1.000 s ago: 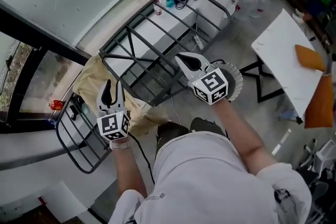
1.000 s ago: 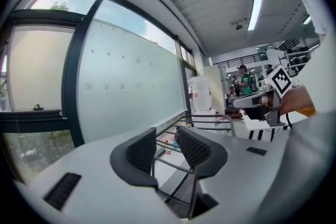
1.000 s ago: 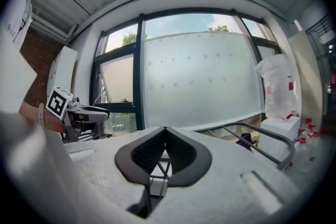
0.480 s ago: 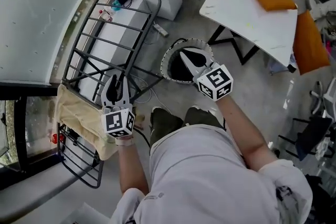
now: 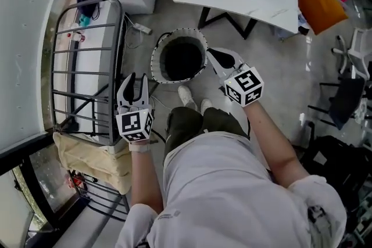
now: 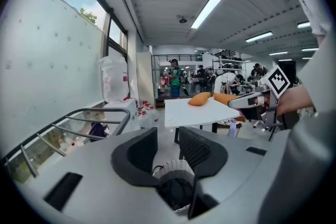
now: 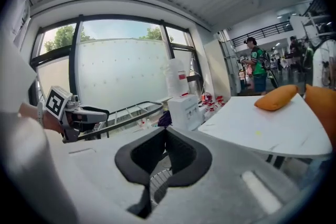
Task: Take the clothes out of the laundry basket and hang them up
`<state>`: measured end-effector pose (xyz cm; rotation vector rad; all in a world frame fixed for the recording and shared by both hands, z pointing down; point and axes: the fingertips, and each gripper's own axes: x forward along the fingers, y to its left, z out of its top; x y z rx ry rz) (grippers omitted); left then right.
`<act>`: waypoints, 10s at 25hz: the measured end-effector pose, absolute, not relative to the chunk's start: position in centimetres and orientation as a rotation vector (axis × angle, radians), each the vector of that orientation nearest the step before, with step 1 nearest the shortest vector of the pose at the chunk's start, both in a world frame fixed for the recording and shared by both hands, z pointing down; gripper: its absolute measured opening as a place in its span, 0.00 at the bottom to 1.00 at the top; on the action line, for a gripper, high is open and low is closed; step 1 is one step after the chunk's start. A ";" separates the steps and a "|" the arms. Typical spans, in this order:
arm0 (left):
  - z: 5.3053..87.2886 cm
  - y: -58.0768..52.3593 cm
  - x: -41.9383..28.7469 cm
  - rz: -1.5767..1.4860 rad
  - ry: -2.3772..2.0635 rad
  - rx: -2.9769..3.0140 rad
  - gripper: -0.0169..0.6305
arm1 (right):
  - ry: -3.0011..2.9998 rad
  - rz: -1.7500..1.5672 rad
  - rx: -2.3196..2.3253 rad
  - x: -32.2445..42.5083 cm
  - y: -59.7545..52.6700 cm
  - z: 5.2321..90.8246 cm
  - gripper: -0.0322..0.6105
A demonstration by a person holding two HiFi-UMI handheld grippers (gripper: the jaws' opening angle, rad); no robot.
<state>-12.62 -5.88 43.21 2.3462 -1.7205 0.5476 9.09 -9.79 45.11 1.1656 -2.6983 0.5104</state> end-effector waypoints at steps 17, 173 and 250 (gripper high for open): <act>64.8 -18.2 -9.6 0.782 -1.168 2.298 0.22 | -2.286 0.732 1.337 11.4 -15.8 58.5 0.06; 31.1 -0.1 -25.8 0.420 -2.538 1.470 0.04 | -2.566 0.538 0.256 -13.8 -15.9 58.1 0.08; 46.8 8.4 -81.2 0.587 -2.548 0.822 0.04 | -2.576 -0.271 -0.088 -74.8 -20.7 45.1 0.09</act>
